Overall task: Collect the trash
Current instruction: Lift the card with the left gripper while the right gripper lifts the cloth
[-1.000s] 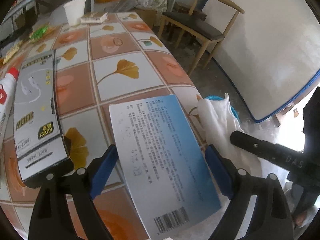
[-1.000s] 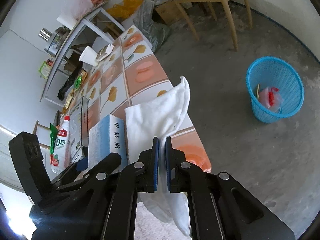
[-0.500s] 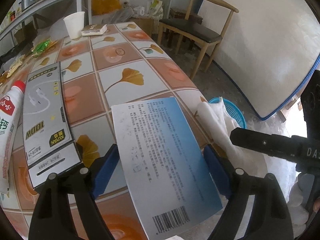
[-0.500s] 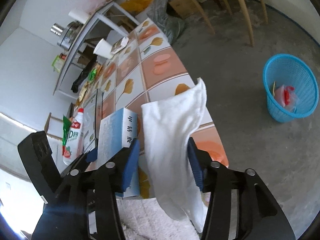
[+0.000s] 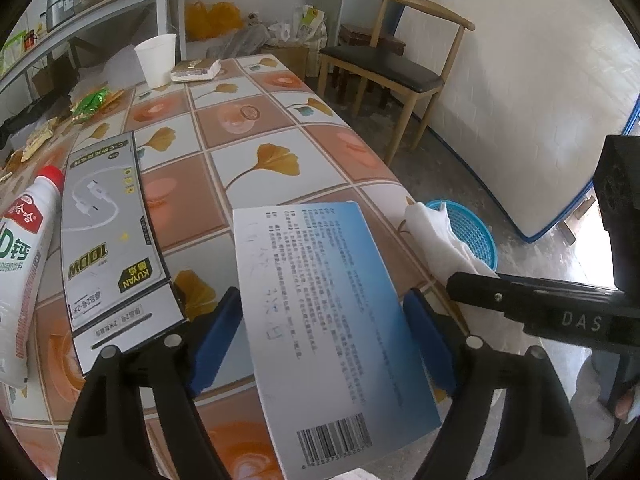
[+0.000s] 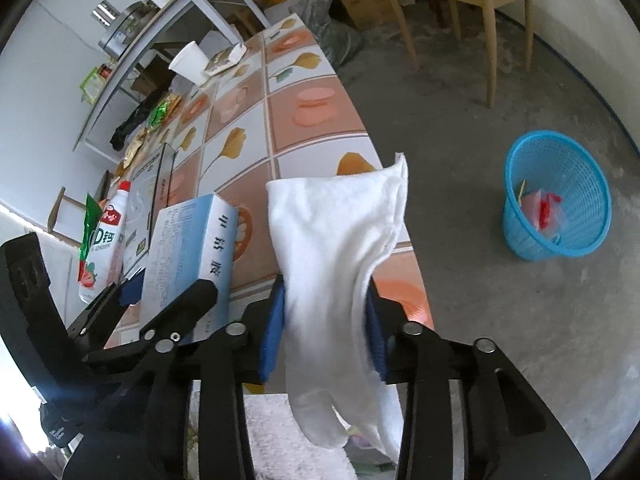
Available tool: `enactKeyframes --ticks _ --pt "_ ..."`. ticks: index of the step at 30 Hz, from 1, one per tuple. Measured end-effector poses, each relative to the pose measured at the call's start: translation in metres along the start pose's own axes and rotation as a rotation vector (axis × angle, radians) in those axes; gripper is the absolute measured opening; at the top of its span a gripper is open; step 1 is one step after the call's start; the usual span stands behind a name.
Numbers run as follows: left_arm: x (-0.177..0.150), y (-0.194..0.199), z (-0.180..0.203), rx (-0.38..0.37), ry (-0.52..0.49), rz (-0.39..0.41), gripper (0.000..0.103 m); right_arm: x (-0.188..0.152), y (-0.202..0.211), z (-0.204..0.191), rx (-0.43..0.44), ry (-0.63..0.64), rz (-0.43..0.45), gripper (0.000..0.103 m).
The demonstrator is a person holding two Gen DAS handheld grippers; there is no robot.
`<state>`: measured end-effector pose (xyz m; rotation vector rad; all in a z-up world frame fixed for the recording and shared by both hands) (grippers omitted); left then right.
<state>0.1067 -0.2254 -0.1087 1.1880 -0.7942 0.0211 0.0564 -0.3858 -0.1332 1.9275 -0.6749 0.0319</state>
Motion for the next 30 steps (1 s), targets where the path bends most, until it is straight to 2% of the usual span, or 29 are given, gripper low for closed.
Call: enactKeyframes --ticks 8,11,30 --pt "0.0 0.003 0.001 0.012 -0.016 0.021 0.078 0.001 0.004 0.005 0.002 -0.032 0.011 0.014" --pt "0.0 0.005 0.001 0.013 -0.021 0.032 0.078 0.002 0.005 0.005 0.005 -0.041 0.018 0.011" --pt "0.01 0.033 0.005 0.017 -0.038 0.123 0.076 0.005 0.021 0.004 0.06 -0.083 0.063 0.009"
Point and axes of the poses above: each gripper's, at about its wrist camera, not at the fingertips, and y roughly against the way its jaws point, z to its right, x to its top, the point moved 5 cm from there along -y, roughly the way its jaws point, and after that the axes turned 1 degree about -z, right-handed, at the moved point
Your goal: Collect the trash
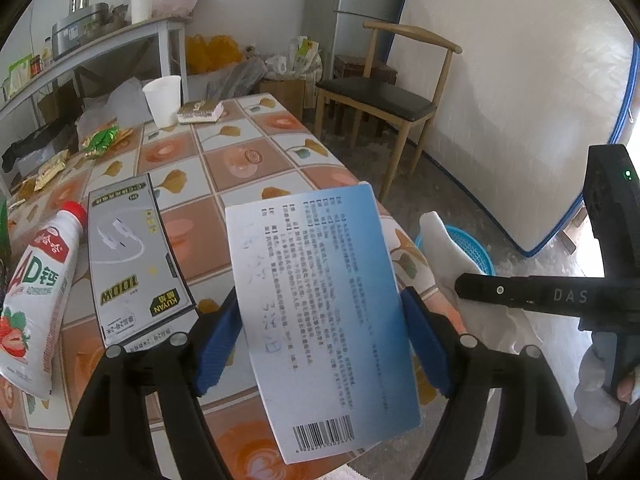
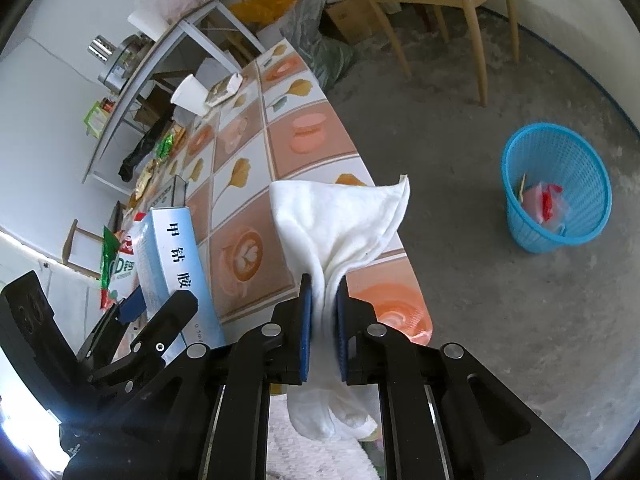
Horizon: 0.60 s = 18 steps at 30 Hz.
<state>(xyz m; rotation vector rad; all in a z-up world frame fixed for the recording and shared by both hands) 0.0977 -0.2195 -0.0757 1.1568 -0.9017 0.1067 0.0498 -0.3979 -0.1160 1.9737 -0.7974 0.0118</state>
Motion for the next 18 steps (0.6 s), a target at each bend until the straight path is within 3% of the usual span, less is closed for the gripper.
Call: enactKeyframes --ticks 18 --pt "0.013 0.024 -0.001 -0.008 0.011 0.08 0.075 0.007 0.018 -0.007 0.05 -0.006 0.048 0.009"
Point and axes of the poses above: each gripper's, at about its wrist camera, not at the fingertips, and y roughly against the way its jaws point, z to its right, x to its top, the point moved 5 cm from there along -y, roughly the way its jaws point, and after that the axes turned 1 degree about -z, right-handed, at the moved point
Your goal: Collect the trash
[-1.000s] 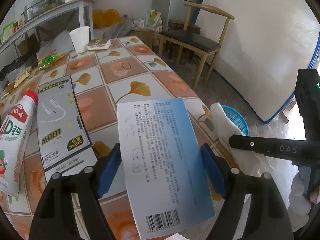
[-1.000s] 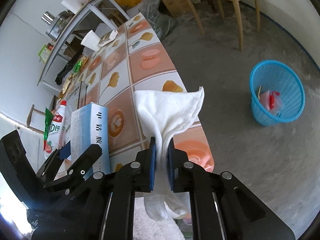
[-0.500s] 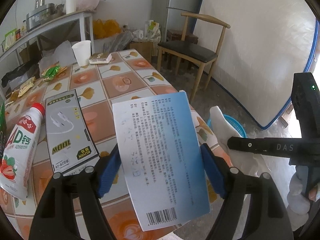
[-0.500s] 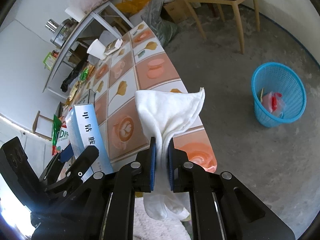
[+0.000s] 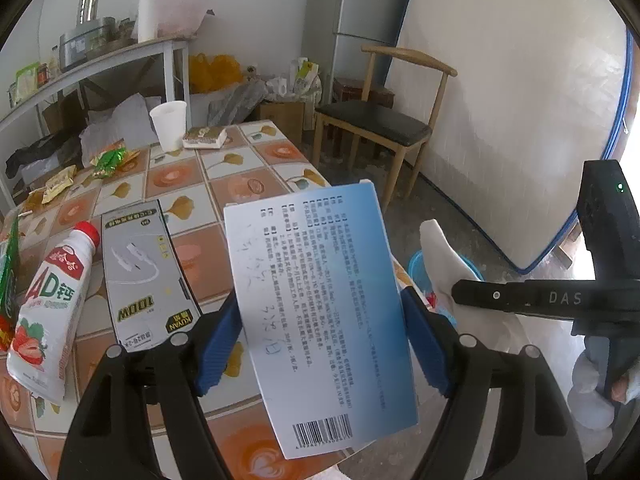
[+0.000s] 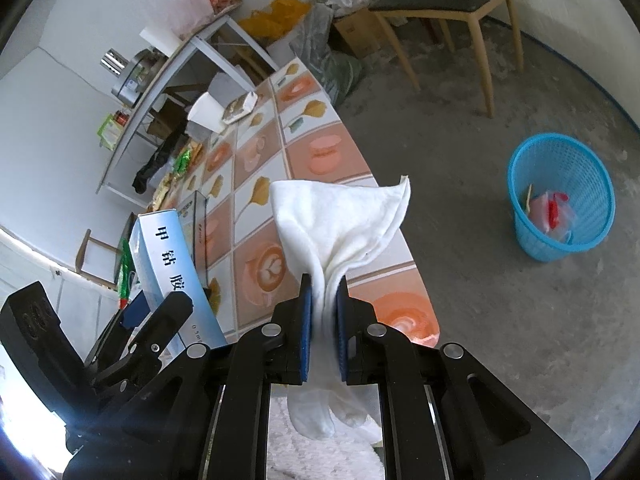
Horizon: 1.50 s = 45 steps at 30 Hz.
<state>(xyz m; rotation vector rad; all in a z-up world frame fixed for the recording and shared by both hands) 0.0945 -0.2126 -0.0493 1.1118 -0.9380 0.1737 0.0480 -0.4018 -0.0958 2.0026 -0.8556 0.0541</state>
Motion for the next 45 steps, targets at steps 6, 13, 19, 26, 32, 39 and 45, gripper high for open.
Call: enactKeyframes --ticks 6,13,19,26,32,39,45 --pt "0.004 0.007 -0.007 0.0 0.03 0.023 0.075 0.005 0.004 -0.003 0.021 0.0 0.007 0.009" --pt "0.009 0.022 -0.013 0.003 0.058 0.066 0.075 0.007 0.007 -0.012 0.033 0.006 0.02 0.009" --pt "0.013 0.033 -0.015 -0.001 0.071 0.093 0.075 0.009 0.01 -0.016 0.044 0.006 0.028 0.009" --pt "0.014 0.039 -0.017 -0.006 0.079 0.106 0.075 0.01 0.013 -0.021 0.047 0.01 0.037 0.009" --pt "0.014 0.04 -0.018 -0.006 0.077 0.108 0.075 0.011 0.013 -0.021 0.048 0.009 0.039 0.009" --pt "0.016 0.04 -0.016 -0.009 0.079 0.109 0.075 0.012 0.013 -0.021 0.048 0.008 0.038 0.009" --pt "0.016 0.04 -0.017 -0.009 0.08 0.108 0.075 0.011 0.013 -0.022 0.049 0.007 0.038 0.009"
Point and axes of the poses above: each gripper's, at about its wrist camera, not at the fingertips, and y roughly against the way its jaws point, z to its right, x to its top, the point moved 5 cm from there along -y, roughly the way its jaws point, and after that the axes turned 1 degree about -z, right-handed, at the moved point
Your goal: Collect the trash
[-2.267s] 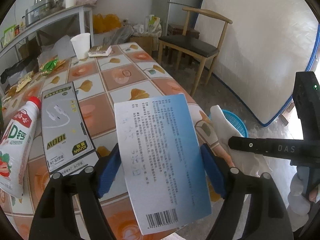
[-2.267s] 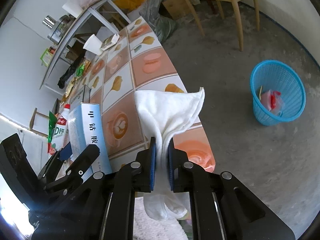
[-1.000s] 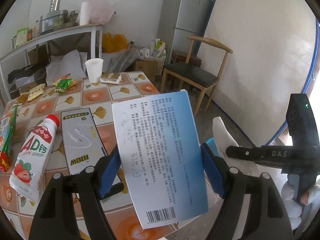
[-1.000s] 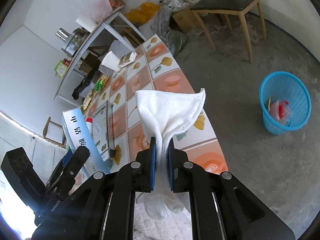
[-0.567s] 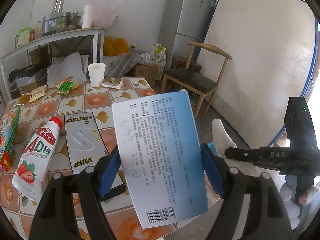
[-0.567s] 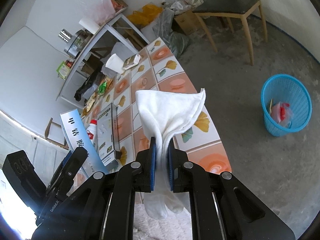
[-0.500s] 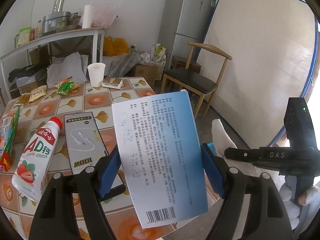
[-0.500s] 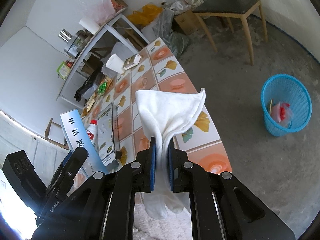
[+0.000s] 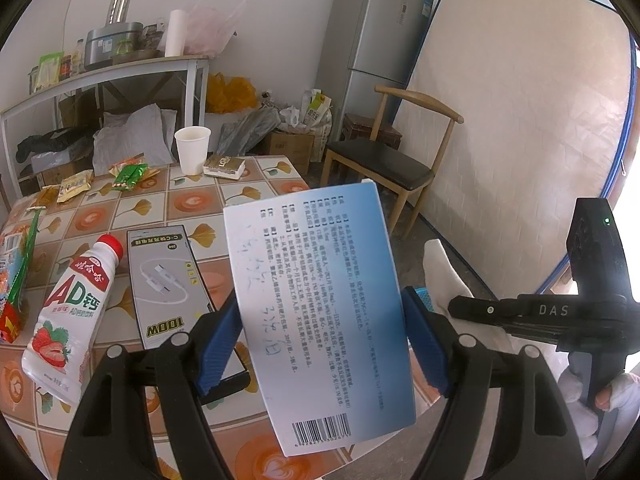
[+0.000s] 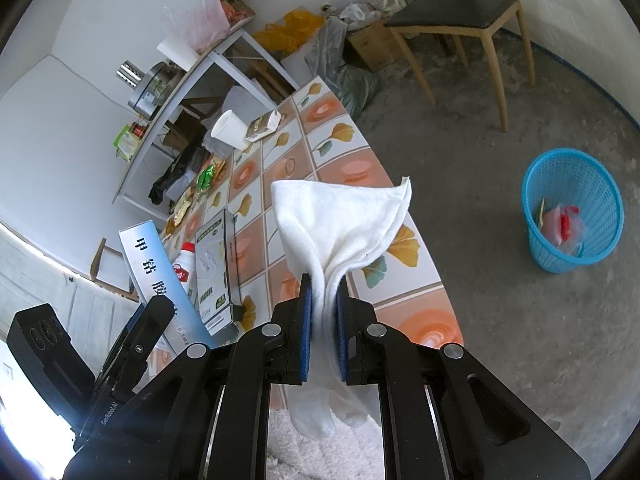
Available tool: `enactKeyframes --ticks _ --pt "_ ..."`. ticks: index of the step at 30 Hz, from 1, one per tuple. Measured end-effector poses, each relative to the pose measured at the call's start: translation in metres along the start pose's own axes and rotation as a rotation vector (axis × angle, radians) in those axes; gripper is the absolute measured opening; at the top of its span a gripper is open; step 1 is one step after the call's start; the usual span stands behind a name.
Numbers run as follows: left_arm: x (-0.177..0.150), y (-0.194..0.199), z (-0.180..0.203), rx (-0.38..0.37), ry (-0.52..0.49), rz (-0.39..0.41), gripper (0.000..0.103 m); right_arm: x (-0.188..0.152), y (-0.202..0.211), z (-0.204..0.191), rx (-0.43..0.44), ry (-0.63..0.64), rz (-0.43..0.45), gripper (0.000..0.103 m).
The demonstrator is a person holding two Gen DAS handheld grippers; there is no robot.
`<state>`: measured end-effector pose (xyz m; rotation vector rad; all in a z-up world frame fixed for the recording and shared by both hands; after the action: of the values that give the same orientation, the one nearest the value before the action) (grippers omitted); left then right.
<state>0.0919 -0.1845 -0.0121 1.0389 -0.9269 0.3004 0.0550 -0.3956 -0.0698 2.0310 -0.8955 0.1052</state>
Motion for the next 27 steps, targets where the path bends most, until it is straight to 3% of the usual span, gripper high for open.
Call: enactKeyframes --ticks 27 --pt "0.0001 -0.0035 0.0023 -0.001 0.012 0.013 0.075 0.001 0.0023 0.0018 0.009 -0.016 0.017 0.009"
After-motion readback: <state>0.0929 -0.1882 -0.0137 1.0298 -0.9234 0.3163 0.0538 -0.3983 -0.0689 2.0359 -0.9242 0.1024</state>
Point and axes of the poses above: each gripper's, at about its wrist camera, not at the fingertips, and y roughly against the way its jaws point, z to its right, x to its top, the point moved 5 cm from there along -y, roughly the way its jaws point, and after that the axes turned 1 degree about -z, right-handed, at the moved point
